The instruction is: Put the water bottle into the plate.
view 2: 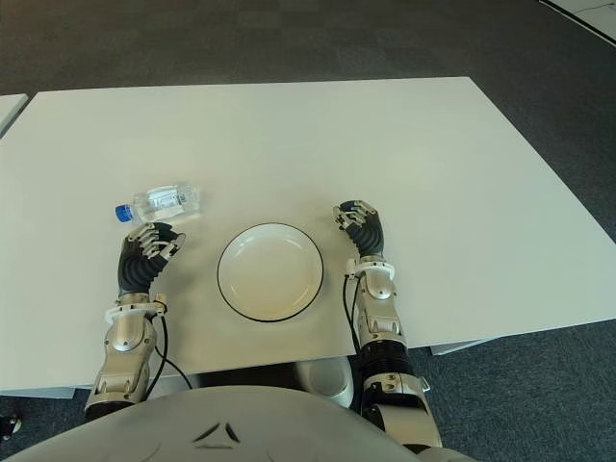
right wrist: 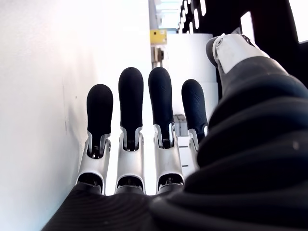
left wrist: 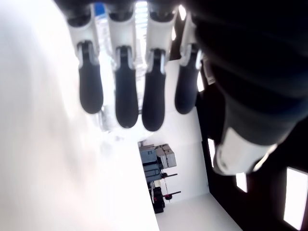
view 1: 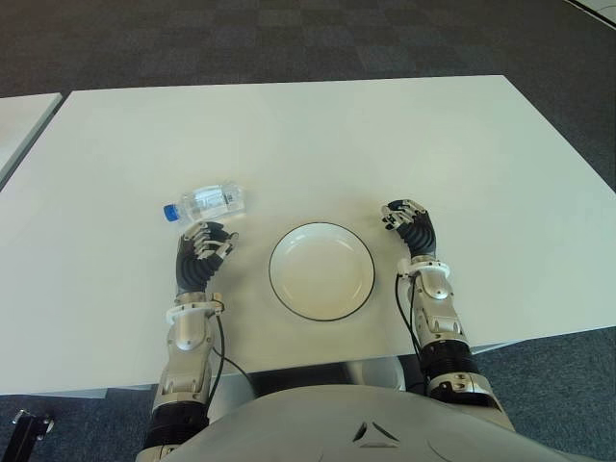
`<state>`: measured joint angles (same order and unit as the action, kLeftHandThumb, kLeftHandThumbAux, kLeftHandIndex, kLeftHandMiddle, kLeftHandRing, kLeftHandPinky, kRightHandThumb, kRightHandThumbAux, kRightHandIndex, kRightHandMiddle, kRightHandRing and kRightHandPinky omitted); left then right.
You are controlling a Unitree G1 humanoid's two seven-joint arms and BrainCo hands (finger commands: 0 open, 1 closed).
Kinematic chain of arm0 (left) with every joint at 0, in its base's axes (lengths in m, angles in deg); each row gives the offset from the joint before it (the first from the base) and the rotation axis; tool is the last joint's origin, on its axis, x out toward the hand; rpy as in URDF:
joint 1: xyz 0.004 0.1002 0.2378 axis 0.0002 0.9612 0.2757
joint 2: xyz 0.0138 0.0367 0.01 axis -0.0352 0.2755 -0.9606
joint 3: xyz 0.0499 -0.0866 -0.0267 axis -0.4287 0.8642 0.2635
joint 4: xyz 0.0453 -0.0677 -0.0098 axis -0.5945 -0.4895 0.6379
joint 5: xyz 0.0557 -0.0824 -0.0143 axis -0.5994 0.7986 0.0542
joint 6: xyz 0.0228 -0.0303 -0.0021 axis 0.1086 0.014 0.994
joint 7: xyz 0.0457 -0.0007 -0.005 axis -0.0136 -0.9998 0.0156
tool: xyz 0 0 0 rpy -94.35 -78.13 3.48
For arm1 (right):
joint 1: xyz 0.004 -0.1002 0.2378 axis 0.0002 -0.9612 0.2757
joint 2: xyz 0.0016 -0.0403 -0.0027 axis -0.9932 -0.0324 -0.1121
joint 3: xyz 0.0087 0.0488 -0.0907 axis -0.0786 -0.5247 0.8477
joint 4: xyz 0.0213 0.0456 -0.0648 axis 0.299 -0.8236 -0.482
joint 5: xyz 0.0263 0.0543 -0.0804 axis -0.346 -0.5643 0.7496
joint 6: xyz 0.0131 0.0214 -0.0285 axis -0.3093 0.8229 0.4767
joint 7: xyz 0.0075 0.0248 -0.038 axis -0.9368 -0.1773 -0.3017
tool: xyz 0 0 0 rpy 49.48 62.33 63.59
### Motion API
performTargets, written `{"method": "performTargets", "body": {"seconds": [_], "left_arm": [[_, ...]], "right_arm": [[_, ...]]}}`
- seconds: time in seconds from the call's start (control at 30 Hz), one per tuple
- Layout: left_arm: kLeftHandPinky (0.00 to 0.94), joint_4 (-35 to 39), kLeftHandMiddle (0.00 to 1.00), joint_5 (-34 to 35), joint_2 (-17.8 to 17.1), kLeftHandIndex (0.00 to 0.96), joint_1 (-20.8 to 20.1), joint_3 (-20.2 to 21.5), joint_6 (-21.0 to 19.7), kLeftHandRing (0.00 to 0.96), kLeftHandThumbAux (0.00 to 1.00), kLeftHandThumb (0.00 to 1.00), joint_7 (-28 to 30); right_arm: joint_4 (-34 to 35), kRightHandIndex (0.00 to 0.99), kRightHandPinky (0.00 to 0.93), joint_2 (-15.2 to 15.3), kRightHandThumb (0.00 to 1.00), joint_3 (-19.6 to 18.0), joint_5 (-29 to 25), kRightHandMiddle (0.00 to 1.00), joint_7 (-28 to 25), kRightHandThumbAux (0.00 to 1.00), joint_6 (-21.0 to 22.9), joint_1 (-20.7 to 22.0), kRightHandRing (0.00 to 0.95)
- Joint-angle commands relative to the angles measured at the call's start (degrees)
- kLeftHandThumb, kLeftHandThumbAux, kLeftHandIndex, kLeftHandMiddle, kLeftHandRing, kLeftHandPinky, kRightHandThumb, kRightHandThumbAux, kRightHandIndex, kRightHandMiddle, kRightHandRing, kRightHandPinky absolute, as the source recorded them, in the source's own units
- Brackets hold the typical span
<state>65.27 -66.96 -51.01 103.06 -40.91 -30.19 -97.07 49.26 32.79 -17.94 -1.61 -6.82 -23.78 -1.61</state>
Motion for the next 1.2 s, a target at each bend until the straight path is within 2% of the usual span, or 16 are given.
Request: {"method": "performTargets", "body": {"seconds": [0.03, 0.17, 0.27, 0.33, 0.4, 0.5, 0.7, 0.87, 1.0, 1.03, 1.07, 1.13, 1.2], "left_arm": [[0.49, -0.9, 0.497, -8.2, -1.5, 0.429, -0.4, -1.3, -1.0, 0.499, 0.713, 0.708, -5.1], [0.485, 1.3, 0.499, -14.6, -1.7, 0.429, 0.0, -2.2, -4.4, 0.495, 0.714, 0.709, -9.0], [0.505, 1.6, 0.494, -25.0, -3.0, 0.427, -0.4, -3.7, -8.8, 0.497, 0.715, 0.709, -16.8], [0.518, 1.2, 0.496, -28.8, -3.9, 0.426, -0.9, -4.6, -10.5, 0.506, 0.714, 0.71, -19.6], [0.532, 0.6, 0.501, -31.6, -4.7, 0.426, -1.4, -5.4, -11.7, 0.517, 0.714, 0.711, -21.6], [0.549, -0.4, 0.486, -36.1, -6.8, 0.408, -2.3, -7.1, -13.6, 0.537, 0.688, 0.802, -24.9], [0.543, -1.6, 0.482, -40.1, -9.7, 0.405, -3.6, -9.2, -15.4, 0.547, 0.679, 0.832, -29.5], [0.452, -1.8, 0.446, -41.1, -11.8, 0.458, -4.7, -10.1, -16.1, 0.469, 0.673, 0.842, -32.1], [0.374, -1.8, 0.435, -41.6, -13.9, 0.455, -6.6, -10.1, -16.1, 0.386, 0.675, 0.84, -33.6], [0.329, -2.7, 0.373, -41.9, -15.0, 0.438, -7.9, -10.0, -16.0, 0.336, 0.688, 0.793, -34.3], [0.28, -3.4, 0.316, -42.0, -15.8, 0.344, -8.8, -9.9, -15.9, 0.284, 0.663, 0.74, -34.8], [0.236, -4.2, 0.267, -42.0, -16.6, 0.262, -9.6, -10.0, -15.8, 0.24, 0.642, 0.693, -35.5], [0.178, -7.9, 0.209, -42.3, -18.5, 0.203, -12.3, -10.2, -15.9, 0.187, 0.614, 0.669, -36.5]], "right_arm": [[-0.8, 0.429, 0.53, -0.3, 0.708, 0.2, 0.0, 0.497, 0.5, 0.732, 2.8, -0.7, 0.514], [-0.5, 0.429, 0.542, -0.5, 0.708, 0.3, 0.0, 0.498, 0.5, 0.732, 2.7, -0.9, 0.515], [-0.5, 0.429, 0.546, -0.5, 0.708, 0.3, -0.3, 0.504, 0.2, 0.732, 2.0, -1.0, 0.518], [-0.6, 0.429, 0.548, -0.6, 0.708, 0.3, -0.4, 0.505, 0.1, 0.732, 1.7, -1.0, 0.519], [-0.6, 0.429, 0.552, -0.6, 0.708, 0.3, -0.4, 0.506, 0.0, 0.732, 1.6, -1.0, 0.521], [-0.6, 0.429, 0.557, -0.7, 0.708, 0.2, -0.5, 0.507, 0.0, 0.732, 1.6, -1.1, 0.525], [-0.7, 0.429, 0.547, -0.7, 0.708, 0.3, -0.4, 0.507, 0.2, 0.732, 1.6, -1.1, 0.525], [-0.6, 0.429, 0.542, -0.8, 0.708, 0.3, -0.2, 0.506, 0.4, 0.732, 1.6, -1.2, 0.521], [-0.4, 0.429, 0.544, -0.9, 0.708, 0.4, -0.1, 0.507, 0.6, 0.732, 1.9, -1.2, 0.522], [-0.4, 0.429, 0.542, -0.9, 0.708, 0.4, 0.0, 0.506, 0.7, 0.732, 2.0, -1.2, 0.522], [-0.3, 0.429, 0.541, -0.9, 0.708, 0.5, 0.0, 0.506, 0.8, 0.732, 2.0, -1.3, 0.521], [-0.3, 0.429, 0.54, -1.0, 0.708, 0.5, 0.1, 0.506, 0.9, 0.732, 2.0, -1.3, 0.521], [-0.2, 0.429, 0.54, -1.0, 0.708, 0.6, 0.2, 0.505, 1.0, 0.732, 2.1, -1.3, 0.521]]}}
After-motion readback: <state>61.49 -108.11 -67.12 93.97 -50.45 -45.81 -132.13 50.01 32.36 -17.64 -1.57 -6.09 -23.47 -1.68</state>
